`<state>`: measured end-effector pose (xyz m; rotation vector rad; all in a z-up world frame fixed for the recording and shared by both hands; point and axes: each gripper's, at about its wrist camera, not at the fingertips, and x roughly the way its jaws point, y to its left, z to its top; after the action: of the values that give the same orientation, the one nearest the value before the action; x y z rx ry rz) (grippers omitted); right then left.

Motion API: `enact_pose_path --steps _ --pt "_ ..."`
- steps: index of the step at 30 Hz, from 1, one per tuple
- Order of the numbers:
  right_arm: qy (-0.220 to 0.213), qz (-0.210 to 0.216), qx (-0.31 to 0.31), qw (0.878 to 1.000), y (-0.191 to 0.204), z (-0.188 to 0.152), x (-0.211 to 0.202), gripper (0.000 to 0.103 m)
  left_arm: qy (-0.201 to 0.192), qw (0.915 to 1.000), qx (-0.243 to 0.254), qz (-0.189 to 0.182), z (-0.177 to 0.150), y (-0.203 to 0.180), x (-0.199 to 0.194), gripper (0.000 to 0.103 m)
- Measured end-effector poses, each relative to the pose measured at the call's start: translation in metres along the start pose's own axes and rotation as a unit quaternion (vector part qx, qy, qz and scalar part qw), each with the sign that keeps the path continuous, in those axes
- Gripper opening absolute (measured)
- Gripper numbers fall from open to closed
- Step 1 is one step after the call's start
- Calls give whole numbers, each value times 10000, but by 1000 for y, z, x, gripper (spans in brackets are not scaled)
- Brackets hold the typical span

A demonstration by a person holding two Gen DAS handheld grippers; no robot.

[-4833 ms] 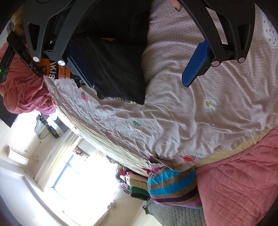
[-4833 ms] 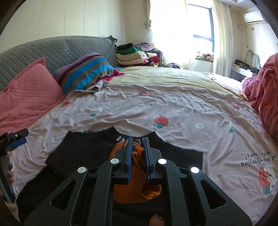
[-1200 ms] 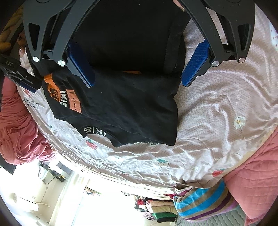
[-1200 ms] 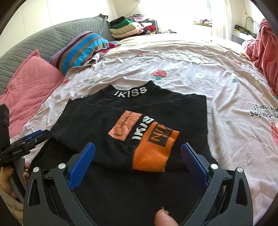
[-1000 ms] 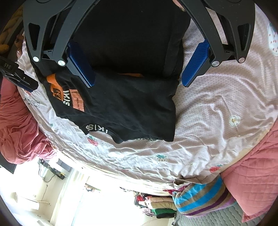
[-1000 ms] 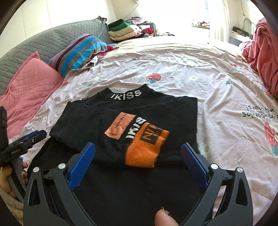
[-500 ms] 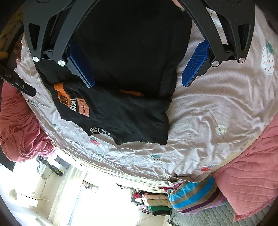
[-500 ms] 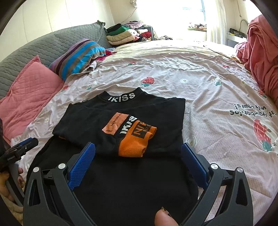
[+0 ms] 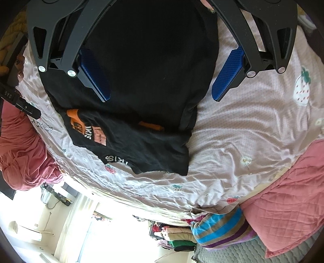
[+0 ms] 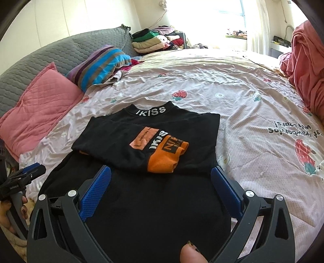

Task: Fold small clothes
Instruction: 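Move both open tools back along the black shirt toward its hem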

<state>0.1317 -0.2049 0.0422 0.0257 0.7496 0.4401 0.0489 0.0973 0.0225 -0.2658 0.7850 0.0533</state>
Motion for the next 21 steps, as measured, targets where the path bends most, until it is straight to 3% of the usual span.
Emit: enact_pose_path --steps 21 --pt "114 172 -200 9996 0 -27 -32 98 268 9991 -20 318 -37 11 -26 94"
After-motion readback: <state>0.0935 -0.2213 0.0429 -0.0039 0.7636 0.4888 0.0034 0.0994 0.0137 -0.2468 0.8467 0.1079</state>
